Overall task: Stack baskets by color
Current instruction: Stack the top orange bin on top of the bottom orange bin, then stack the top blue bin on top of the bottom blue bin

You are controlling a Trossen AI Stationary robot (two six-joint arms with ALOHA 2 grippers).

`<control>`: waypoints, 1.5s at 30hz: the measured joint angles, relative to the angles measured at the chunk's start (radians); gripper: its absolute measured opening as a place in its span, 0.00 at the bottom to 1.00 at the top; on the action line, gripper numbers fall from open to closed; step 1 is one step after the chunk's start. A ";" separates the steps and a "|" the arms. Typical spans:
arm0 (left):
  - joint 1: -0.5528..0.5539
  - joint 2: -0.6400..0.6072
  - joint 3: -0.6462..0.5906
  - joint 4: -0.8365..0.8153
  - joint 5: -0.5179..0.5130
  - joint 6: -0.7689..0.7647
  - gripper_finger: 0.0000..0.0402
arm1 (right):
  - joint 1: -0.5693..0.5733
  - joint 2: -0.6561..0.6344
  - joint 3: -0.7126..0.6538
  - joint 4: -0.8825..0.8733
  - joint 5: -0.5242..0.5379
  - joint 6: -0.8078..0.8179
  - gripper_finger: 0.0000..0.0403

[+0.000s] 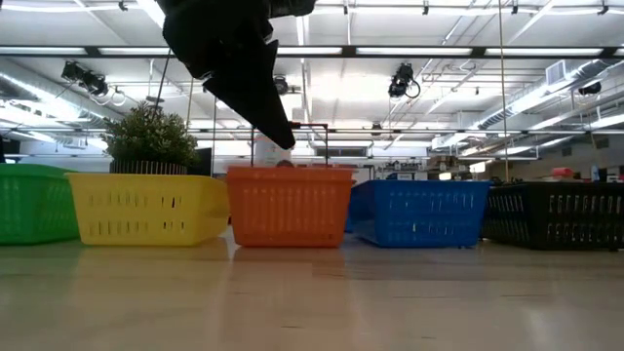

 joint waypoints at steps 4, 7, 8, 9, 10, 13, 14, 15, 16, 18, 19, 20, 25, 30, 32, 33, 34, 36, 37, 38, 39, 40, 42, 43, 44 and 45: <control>0.014 0.000 0.040 -0.023 0.056 0.001 0.34 | 0.000 0.000 0.000 -0.001 0.000 0.000 0.39; 0.026 0.000 0.110 -0.083 0.091 0.006 0.45 | 0.000 0.000 0.000 -0.002 0.000 -0.001 0.39; 0.027 0.000 0.143 -0.115 0.098 0.007 0.48 | 0.000 0.000 0.000 -0.003 0.000 -0.001 0.39; 0.027 0.000 0.180 -0.148 0.096 0.003 0.50 | 0.000 0.000 0.000 -0.004 0.000 -0.002 0.39; 0.027 -0.001 0.217 -0.176 0.091 -0.003 0.51 | 0.000 0.000 0.000 -0.005 0.000 -0.002 0.39; 0.017 -0.002 0.312 -0.235 0.060 -0.026 0.54 | 0.000 0.000 0.000 -0.005 0.000 -0.002 0.39; 0.011 -0.002 0.337 -0.241 0.048 -0.025 0.54 | 0.000 0.000 0.000 -0.005 0.000 -0.002 0.39; 0.005 -0.002 0.360 -0.241 0.034 -0.022 0.54 | 0.000 0.000 0.000 -0.005 0.000 -0.002 0.39; -0.002 -0.002 0.382 -0.239 0.020 -0.019 0.53 | 0.000 0.000 0.000 -0.005 0.000 -0.003 0.39; -0.016 -0.002 0.413 -0.238 -0.003 -0.018 0.51 | 0.000 0.000 -0.007 -0.003 0.001 -0.001 0.39; -0.025 -0.002 0.423 -0.235 -0.009 -0.019 0.50 | 0.000 0.000 -0.015 -0.003 0.002 0.001 0.39; -0.034 -0.002 0.430 -0.233 -0.010 -0.018 0.50 | 0.000 0.000 -0.026 -0.003 0.005 0.008 0.39; -0.120 -0.003 0.405 -0.213 -0.083 -0.034 0.45 | -0.010 0.000 -0.110 0.001 0.013 0.141 0.39; -0.236 -0.001 0.249 -0.140 -0.173 -0.175 0.40 | -0.047 0.001 -0.183 -0.001 0.001 0.325 0.39; -0.275 -0.001 0.184 -0.078 -0.209 -0.255 0.38 | -0.075 -0.005 -0.185 -0.022 -0.013 0.288 0.39; -0.292 -0.001 0.150 -0.039 -0.234 -0.283 0.37 | -0.095 -0.015 -0.185 -0.049 -0.021 0.259 0.38; -0.307 -0.001 0.113 0.012 -0.259 -0.303 0.36 | -0.119 -0.034 -0.185 -0.085 -0.037 0.239 0.38; -0.331 -0.001 0.046 0.105 -0.304 -0.329 0.34 | -0.181 -0.096 -0.185 -0.203 -0.098 0.225 0.35; -0.339 -0.001 0.018 0.147 -0.327 -0.336 0.33 | -0.219 -0.137 -0.185 -0.278 -0.143 0.218 0.34; -0.346 -0.001 -0.008 0.185 -0.347 -0.341 0.32 | -0.262 -0.174 -0.185 -0.360 -0.194 0.199 0.32; -0.349 -0.001 -0.033 0.221 -0.367 -0.348 0.32 | -0.305 -0.213 -0.185 -0.442 -0.242 0.172 0.31; -0.348 -0.001 -0.054 0.247 -0.381 -0.352 0.31 | -0.352 -0.249 -0.185 -0.524 -0.283 0.134 0.29; -0.340 -0.001 -0.088 0.278 -0.407 -0.352 0.30 | -0.448 -0.325 -0.185 -0.656 -0.341 0.023 0.25; -0.335 -0.001 -0.096 0.281 -0.417 -0.355 0.30 | -0.500 -0.364 -0.185 -0.702 -0.360 -0.047 0.24; -0.328 -0.001 -0.097 0.276 -0.421 -0.357 0.30 | -0.553 -0.402 -0.185 -0.744 -0.378 -0.120 0.22; -0.323 -0.001 -0.097 0.276 -0.422 -0.357 0.30 | -0.607 -0.434 -0.185 -0.776 -0.399 -0.195 0.21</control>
